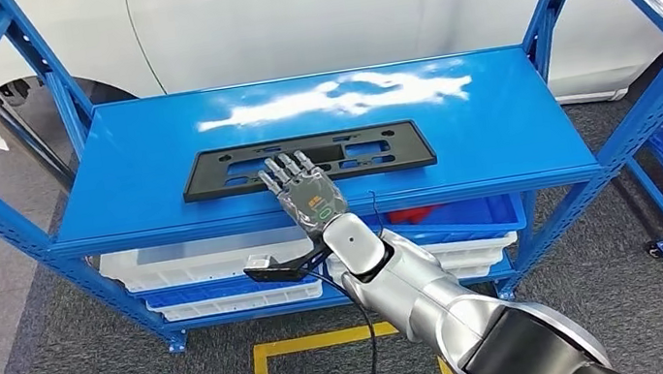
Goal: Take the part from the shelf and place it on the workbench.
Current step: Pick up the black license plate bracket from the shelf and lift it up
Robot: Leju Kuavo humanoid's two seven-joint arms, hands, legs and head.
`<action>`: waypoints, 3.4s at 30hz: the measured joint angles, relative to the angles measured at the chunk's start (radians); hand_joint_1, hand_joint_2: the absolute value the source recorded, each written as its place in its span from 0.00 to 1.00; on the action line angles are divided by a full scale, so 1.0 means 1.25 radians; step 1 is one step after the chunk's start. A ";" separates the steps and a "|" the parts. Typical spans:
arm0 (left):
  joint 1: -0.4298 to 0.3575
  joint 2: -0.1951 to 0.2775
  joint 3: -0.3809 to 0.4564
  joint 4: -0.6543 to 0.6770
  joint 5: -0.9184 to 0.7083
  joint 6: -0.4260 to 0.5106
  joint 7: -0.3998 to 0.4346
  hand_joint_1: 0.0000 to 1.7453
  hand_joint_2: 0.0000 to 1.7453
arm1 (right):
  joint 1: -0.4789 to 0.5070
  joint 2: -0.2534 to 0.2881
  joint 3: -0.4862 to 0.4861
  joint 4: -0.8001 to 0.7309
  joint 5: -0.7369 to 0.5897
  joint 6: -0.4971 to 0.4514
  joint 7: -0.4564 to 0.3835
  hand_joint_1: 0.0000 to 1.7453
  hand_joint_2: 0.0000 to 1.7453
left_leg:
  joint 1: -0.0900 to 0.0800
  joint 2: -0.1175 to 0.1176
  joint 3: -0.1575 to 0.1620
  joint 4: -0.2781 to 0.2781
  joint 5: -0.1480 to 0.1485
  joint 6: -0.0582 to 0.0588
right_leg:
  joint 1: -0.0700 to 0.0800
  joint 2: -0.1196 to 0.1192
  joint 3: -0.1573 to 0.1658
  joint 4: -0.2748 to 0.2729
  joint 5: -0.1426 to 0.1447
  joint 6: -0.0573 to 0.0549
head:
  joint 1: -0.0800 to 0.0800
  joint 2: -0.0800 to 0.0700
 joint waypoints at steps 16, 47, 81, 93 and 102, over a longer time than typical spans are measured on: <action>0.004 -0.001 0.001 0.000 0.004 -0.005 -0.004 0.00 0.00 | -0.004 0.010 0.000 0.000 -0.005 0.001 -0.006 0.00 1.00 | 0.002 0.003 -0.064 0.120 -0.040 -0.028 | 0.002 0.000 0.034 -0.041 -0.006 -0.025 | 0.000 0.000; 0.007 -0.002 0.002 0.001 0.002 -0.004 -0.005 0.00 0.00 | -0.006 0.012 0.000 0.000 -0.002 0.000 -0.003 0.00 1.00 | 0.004 0.005 -0.043 0.066 0.001 -0.032 | 0.002 0.001 0.046 -0.042 -0.014 -0.026 | 0.000 0.000; 0.006 0.001 0.004 0.001 0.011 -0.004 -0.017 0.00 0.00 | -0.001 0.021 0.000 0.001 0.016 0.034 -0.016 0.00 1.00 | -0.003 0.004 -0.019 0.007 0.016 -0.015 | 0.008 0.003 0.057 -0.039 -0.031 -0.017 | 0.000 0.000; 0.004 0.000 0.017 0.001 0.019 -0.010 -0.026 0.00 0.00 | -0.010 0.019 0.000 0.007 0.008 0.142 0.004 0.94 1.00 | 0.001 0.001 0.000 0.001 0.000 0.003 | 0.000 0.000 -0.015 0.038 -0.012 -0.006 | 0.000 0.000; -0.001 0.000 0.018 0.001 0.020 -0.010 -0.031 0.00 0.00 | -0.020 0.022 0.000 0.009 0.000 0.209 0.030 0.99 1.00 | 0.003 0.003 -0.059 0.137 -0.081 -0.029 | -0.002 0.000 0.025 -0.050 0.008 -0.031 | 0.000 0.000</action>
